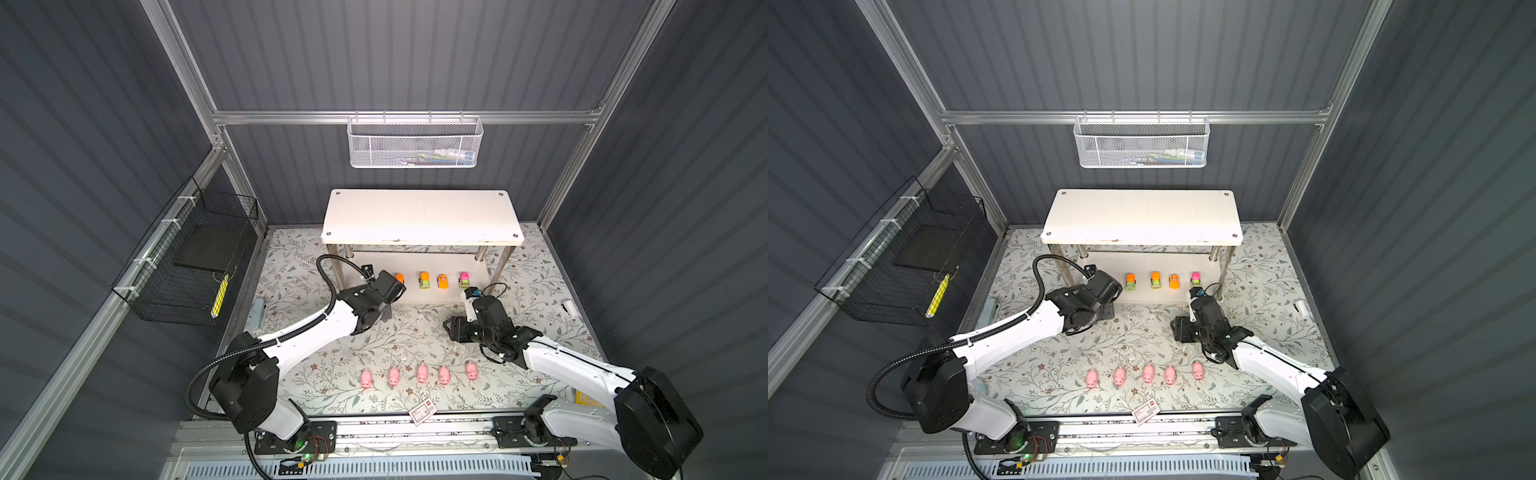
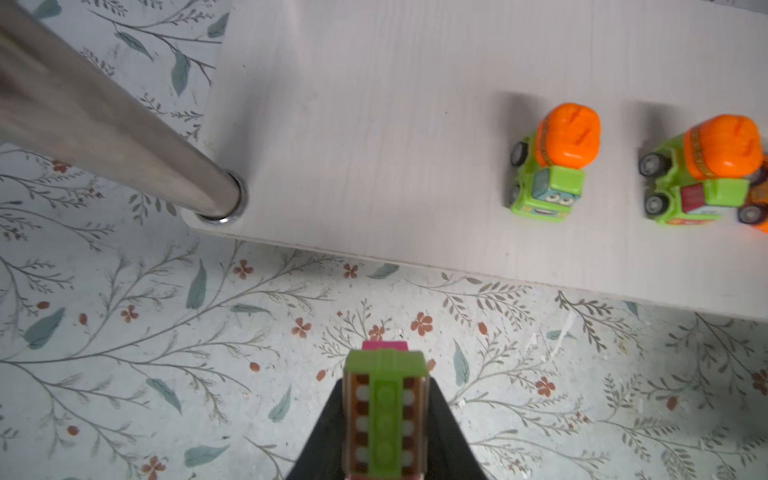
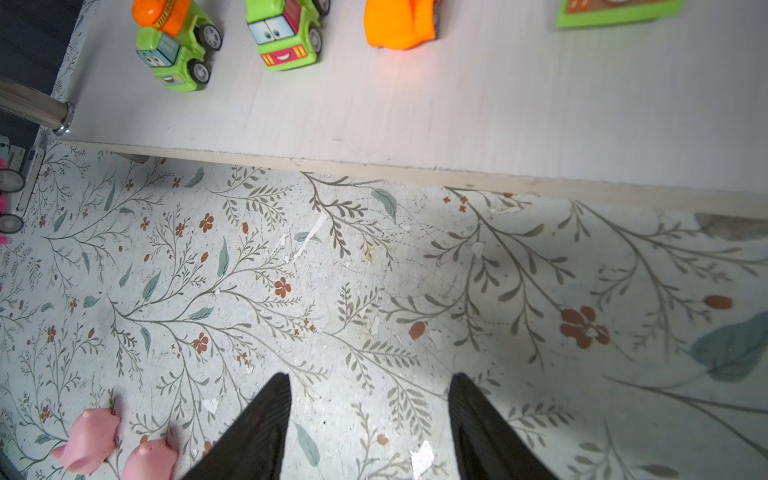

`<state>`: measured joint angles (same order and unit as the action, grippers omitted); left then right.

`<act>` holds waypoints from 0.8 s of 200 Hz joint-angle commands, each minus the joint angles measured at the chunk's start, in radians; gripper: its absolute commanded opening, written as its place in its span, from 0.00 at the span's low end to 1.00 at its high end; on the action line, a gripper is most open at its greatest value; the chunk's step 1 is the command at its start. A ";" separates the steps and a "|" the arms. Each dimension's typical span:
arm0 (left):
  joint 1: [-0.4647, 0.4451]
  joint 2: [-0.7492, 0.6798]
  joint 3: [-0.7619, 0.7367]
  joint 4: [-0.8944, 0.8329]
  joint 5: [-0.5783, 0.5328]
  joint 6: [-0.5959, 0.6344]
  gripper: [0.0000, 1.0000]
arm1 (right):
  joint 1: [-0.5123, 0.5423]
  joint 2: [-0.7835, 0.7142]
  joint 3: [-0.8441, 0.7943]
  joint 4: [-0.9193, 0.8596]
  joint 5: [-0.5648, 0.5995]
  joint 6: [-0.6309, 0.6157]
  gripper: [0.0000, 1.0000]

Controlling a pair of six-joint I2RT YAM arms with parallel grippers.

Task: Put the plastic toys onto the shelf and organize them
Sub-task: 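Lift the pink-and-green car with the left gripper toward the shelf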

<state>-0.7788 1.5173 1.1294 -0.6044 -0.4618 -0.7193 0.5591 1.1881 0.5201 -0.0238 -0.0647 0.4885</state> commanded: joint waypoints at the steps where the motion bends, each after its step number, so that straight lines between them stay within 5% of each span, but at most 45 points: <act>1: 0.016 0.034 0.062 0.037 -0.039 0.123 0.26 | 0.005 -0.019 0.021 -0.013 -0.001 -0.013 0.63; 61: 0.036 0.149 0.183 0.077 -0.121 0.253 0.27 | 0.004 -0.028 0.033 -0.044 0.009 -0.015 0.63; 160: 0.116 0.241 0.164 0.244 -0.086 0.313 0.30 | 0.010 -0.010 0.063 -0.077 0.011 -0.011 0.63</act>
<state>-0.6903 1.7416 1.2949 -0.4282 -0.5499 -0.4294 0.5602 1.1713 0.5518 -0.0822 -0.0628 0.4862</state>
